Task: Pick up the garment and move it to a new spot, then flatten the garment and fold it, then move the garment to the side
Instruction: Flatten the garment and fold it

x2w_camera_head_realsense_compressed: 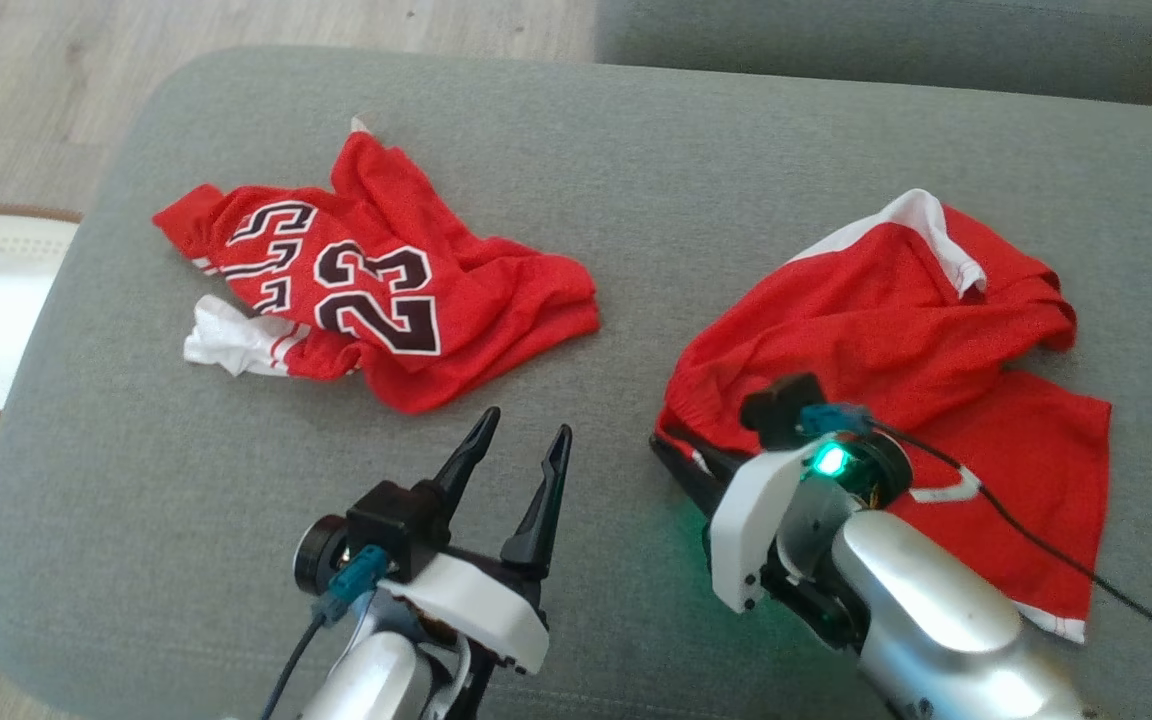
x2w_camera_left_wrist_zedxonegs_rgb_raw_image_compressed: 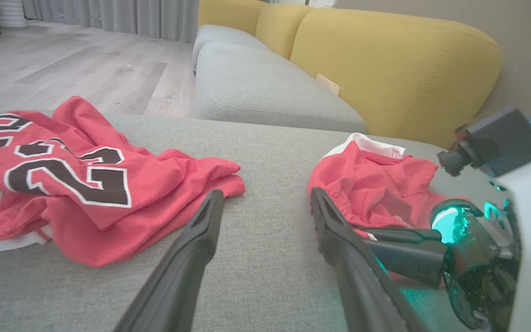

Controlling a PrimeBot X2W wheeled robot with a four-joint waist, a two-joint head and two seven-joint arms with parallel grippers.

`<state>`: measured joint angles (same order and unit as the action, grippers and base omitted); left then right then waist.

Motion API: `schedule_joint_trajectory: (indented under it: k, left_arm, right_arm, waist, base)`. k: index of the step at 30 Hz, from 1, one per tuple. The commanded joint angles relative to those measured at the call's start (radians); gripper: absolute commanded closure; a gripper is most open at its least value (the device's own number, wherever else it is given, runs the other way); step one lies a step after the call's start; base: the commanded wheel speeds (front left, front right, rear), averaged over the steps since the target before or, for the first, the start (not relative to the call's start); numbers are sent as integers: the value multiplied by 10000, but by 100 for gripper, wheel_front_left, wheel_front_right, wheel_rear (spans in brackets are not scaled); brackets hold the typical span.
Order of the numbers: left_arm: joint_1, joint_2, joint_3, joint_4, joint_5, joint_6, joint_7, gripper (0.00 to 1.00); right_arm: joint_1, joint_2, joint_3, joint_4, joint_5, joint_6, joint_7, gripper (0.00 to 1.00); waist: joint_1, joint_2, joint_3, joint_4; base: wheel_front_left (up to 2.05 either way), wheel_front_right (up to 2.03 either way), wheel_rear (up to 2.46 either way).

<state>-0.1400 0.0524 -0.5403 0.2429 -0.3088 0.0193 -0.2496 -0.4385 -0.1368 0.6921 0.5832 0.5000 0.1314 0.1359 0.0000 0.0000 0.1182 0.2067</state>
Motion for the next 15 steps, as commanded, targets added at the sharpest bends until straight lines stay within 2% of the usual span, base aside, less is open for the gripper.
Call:
schedule_joint_trajectory:
  k: [1,2,6,15]
  left_arm:
    - [-477,-22,233,-306,-62,90,-122,0]
    - [-478,-22,224,-305,-73,103,-122,0]
    - [-483,-22,229,-322,-86,137,-122,0]
    - [-445,-22,603,-255,87,119,-122,0]
  right_arm:
    - [-544,-124,551,-273,470,-7,419,60]
    - [-677,-226,740,-285,668,-7,538,0]
    - [-1032,-471,1099,-285,1066,-7,626,0]
    - [-1359,-940,1603,-803,1441,-7,1134,0]
  waist:
    - [0,0,55,162]
    - [0,0,70,187]
    - [0,0,119,196]
    - [0,0,-204,-635]
  base:
    - [0,0,0]
    - [0,0,0]
    - [0,0,0]
    - [0,0,0]
